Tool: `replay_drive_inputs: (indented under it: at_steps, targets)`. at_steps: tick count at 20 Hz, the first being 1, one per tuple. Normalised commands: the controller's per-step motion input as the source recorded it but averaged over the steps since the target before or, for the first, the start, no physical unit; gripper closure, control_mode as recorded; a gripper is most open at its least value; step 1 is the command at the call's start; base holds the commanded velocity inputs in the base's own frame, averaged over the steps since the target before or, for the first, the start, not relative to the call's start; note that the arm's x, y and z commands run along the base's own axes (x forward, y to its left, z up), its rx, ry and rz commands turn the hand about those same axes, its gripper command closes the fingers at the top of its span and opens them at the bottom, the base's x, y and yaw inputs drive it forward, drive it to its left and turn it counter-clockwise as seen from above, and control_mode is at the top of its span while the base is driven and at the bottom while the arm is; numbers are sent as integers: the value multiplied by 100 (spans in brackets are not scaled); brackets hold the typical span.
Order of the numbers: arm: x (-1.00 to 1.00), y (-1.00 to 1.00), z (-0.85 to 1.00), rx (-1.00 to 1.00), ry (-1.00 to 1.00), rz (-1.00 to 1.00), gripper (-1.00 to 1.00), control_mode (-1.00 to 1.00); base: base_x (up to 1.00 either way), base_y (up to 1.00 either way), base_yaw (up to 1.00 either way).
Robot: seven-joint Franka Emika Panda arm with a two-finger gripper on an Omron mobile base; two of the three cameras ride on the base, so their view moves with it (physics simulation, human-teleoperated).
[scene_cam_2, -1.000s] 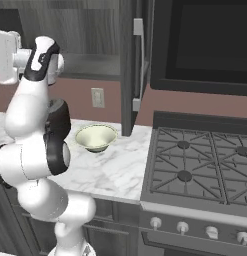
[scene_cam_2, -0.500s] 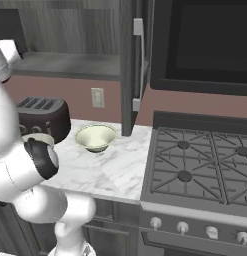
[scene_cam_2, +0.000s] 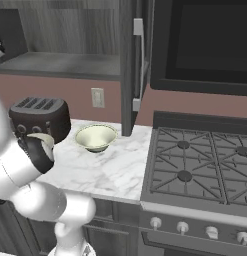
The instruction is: Open the cabinet. Pick the bowls from the counter and place them in the cabinet. Then close the cabinet.
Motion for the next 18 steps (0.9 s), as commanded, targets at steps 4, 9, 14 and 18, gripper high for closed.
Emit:
replay_drive_inputs:
  at_steps: [4, 9, 14, 18]
  targets:
    - [-43, -83, 0, 11, -19, -3, -100, -100, 0, 0, 0]
    - [-60, -81, 0, -1, -40, -7, -100, -100, 0, 0, 0]
    - [-29, -58, -13, -25, -29, -13, -100, -100, 0, 0, 0]
    - [0, -63, -4, -23, -7, -24, -100, -100, 0, 0, 0]
